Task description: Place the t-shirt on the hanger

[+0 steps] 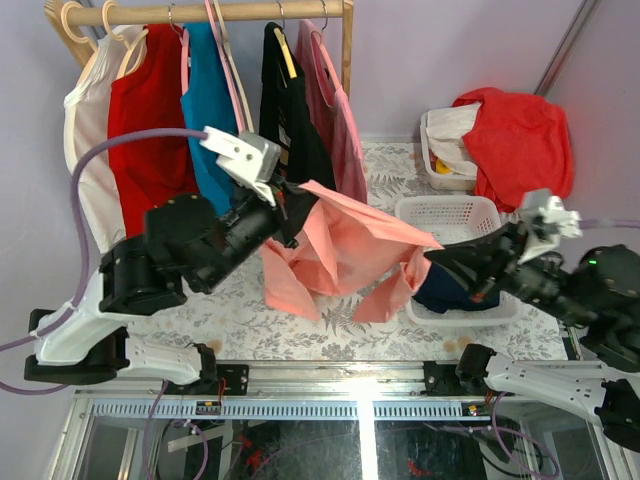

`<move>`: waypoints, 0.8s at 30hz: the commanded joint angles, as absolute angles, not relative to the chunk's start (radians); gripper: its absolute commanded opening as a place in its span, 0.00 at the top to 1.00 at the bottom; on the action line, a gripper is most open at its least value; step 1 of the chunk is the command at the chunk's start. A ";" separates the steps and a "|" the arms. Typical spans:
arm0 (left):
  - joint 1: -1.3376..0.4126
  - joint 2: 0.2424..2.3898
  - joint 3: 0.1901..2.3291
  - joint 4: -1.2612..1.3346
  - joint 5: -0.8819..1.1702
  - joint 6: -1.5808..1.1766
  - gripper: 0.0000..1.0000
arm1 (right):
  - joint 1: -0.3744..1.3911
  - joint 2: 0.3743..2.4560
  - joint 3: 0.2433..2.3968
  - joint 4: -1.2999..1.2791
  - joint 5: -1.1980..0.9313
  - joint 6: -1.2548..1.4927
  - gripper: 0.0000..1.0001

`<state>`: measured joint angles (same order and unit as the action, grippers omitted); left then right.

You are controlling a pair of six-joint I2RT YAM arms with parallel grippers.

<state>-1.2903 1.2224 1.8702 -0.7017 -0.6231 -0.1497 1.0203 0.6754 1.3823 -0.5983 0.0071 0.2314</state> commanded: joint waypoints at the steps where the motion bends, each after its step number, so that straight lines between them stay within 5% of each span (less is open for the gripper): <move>1: -1.290 1.202 1.971 -0.511 -0.572 -0.004 1.00 | 1.016 0.671 1.484 -0.510 -0.105 0.156 1.00; 10: -1.291 1.247 1.941 -0.517 -0.664 0.049 0.99 | 1.016 0.738 1.456 -0.610 -0.261 0.151 1.00; 17: -1.280 1.115 1.582 -0.606 -0.840 -0.159 0.98 | 1.015 0.742 1.242 -0.644 -0.448 0.185 1.00; 24: -1.246 0.884 1.157 -0.615 -0.776 -0.441 0.95 | 1.016 0.759 1.124 -0.686 -0.548 0.189 1.00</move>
<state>-1.2682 0.9794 1.2720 -0.6270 -0.7593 -0.2481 1.0191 0.7650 1.1400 -0.6758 -0.4389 0.1726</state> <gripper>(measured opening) 0.045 0.011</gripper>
